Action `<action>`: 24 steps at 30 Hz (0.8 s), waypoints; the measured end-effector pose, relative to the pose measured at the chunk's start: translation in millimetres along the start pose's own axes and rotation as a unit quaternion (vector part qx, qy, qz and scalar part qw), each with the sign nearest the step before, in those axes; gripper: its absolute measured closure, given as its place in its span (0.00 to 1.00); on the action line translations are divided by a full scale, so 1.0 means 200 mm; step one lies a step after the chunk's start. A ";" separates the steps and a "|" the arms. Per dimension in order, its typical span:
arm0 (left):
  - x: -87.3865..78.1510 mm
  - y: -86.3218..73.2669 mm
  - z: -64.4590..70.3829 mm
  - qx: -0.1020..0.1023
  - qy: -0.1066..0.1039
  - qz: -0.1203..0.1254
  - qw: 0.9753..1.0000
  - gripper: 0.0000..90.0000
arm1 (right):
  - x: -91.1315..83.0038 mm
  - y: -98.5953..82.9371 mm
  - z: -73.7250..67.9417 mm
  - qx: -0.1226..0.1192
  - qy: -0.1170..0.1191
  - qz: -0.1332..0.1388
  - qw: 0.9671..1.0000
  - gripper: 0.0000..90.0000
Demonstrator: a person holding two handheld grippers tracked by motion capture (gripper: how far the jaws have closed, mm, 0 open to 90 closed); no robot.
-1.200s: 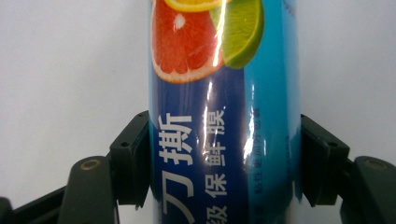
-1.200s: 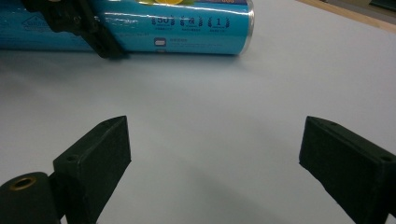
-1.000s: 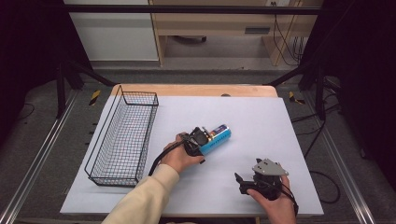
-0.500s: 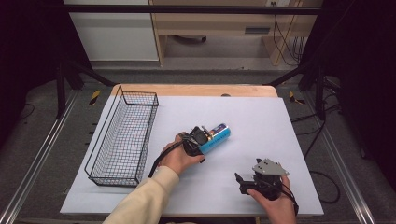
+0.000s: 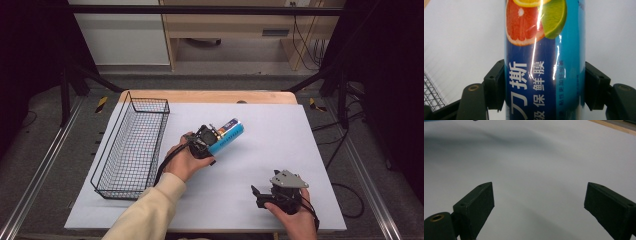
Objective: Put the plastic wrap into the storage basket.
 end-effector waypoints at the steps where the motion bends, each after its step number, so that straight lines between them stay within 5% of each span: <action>1: -0.01 0.00 0.00 -0.003 0.001 0.005 1.000 0.36 | 0.00 0.00 0.00 0.004 0.001 -0.001 1.000 0.10; 16: -0.27 0.06 0.01 -0.001 0.027 0.025 0.999 0.36 | -0.01 0.01 -0.01 0.016 0.016 0.005 1.000 0.11; 17: -0.28 0.07 0.00 0.024 0.038 0.036 0.998 0.36 | -0.01 0.01 -0.01 0.018 0.016 0.006 1.000 0.11; 18: -0.31 0.06 0.01 -0.001 0.033 0.025 0.999 0.36 | -0.01 0.01 -0.01 0.017 0.016 0.006 1.000 0.11; 20: -0.34 0.07 0.00 0.021 0.048 0.032 0.998 0.35 | -0.01 0.01 -0.01 0.013 0.017 0.009 1.000 0.11; 21: -0.36 0.06 0.01 0.000 0.044 0.020 0.999 0.36 | -0.01 0.01 -0.01 0.018 0.019 0.007 1.000 0.10; 24: -0.40 0.05 -0.01 -0.002 0.056 0.012 0.998 0.36 | -0.01 0.01 -0.01 0.021 0.019 0.005 1.000 0.10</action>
Point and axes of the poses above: each handheld gripper's, and its own axes: x roughly forward along the jaws, y roughly out of its top, z roughly to its right, the point moved 2 cm from there along x, roughly forward along the jaws, and after that the axes turned 2 degrees about x, right-handed, at the moved point
